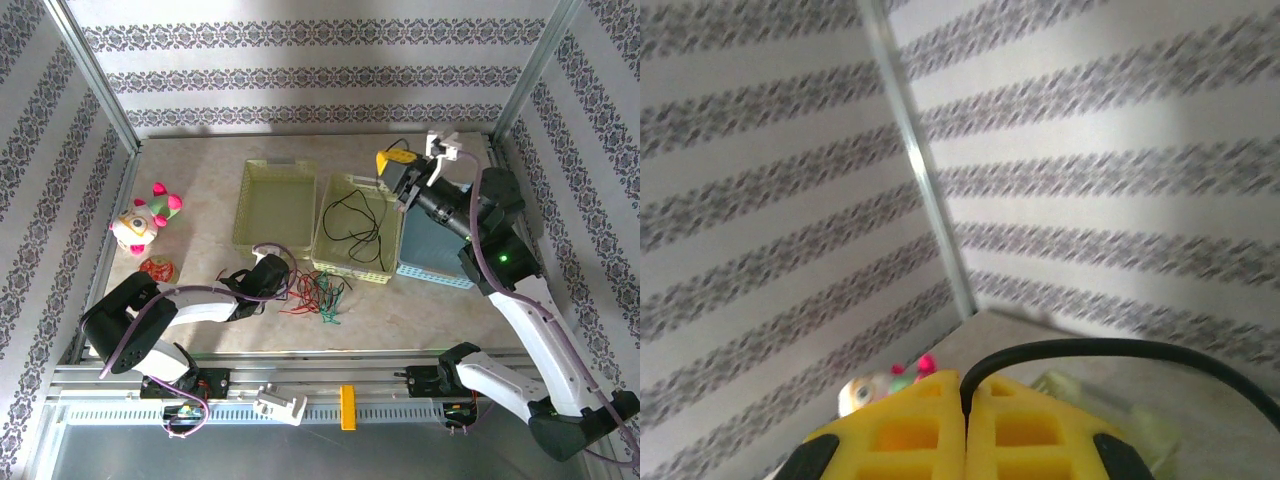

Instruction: Untangle the cables

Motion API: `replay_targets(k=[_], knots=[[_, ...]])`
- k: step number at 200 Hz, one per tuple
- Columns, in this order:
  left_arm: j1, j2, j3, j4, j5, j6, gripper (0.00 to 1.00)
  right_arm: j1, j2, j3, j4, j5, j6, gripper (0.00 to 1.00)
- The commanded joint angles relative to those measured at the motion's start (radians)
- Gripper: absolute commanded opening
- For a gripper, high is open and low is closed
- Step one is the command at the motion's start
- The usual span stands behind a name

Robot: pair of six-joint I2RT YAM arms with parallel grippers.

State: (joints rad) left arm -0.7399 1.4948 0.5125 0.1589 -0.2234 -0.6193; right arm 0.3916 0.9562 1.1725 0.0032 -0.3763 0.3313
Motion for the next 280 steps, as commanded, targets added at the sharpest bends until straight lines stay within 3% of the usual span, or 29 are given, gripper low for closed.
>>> replay_targets(k=[1, 50, 106, 152, 186, 212, 245, 280], knots=[[-0.011, 0.007, -0.03, -0.111, -0.043, -0.023, 0.0, -0.04, 0.0, 0.054, 0.1, 0.097, -0.02, 0.0], [-0.01, -0.006, -0.037, -0.114, -0.052, -0.03, 0.0, -0.134, 0.108, 0.099, 0.091, 0.062, 0.052, 0.0], [-0.01, -0.038, -0.032, -0.105, -0.05, -0.005, 0.0, -0.156, 0.274, -0.028, 0.06, -0.063, 0.12, 0.0], [-0.012, -0.063, -0.024, -0.093, -0.035, 0.025, 0.0, -0.117, 0.411, -0.189, 0.002, 0.047, 0.171, 0.03], [-0.012, -0.074, -0.014, -0.098, -0.027, 0.036, 0.0, -0.076, 0.575, -0.16, -0.121, 0.049, 0.184, 0.14], [-0.012, -0.079, -0.012, -0.098, -0.021, 0.041, 0.0, -0.055, 0.654, -0.089, -0.233, 0.086, 0.167, 0.37], [-0.012, -0.096, -0.013, -0.096, -0.021, 0.042, 0.0, -0.032, 0.603, -0.055, -0.286, 0.211, 0.123, 0.64], [-0.012, -0.126, -0.008, -0.101, -0.046, 0.041, 0.0, 0.028, 0.511, -0.036, -0.379, 0.327, 0.018, 0.67]])
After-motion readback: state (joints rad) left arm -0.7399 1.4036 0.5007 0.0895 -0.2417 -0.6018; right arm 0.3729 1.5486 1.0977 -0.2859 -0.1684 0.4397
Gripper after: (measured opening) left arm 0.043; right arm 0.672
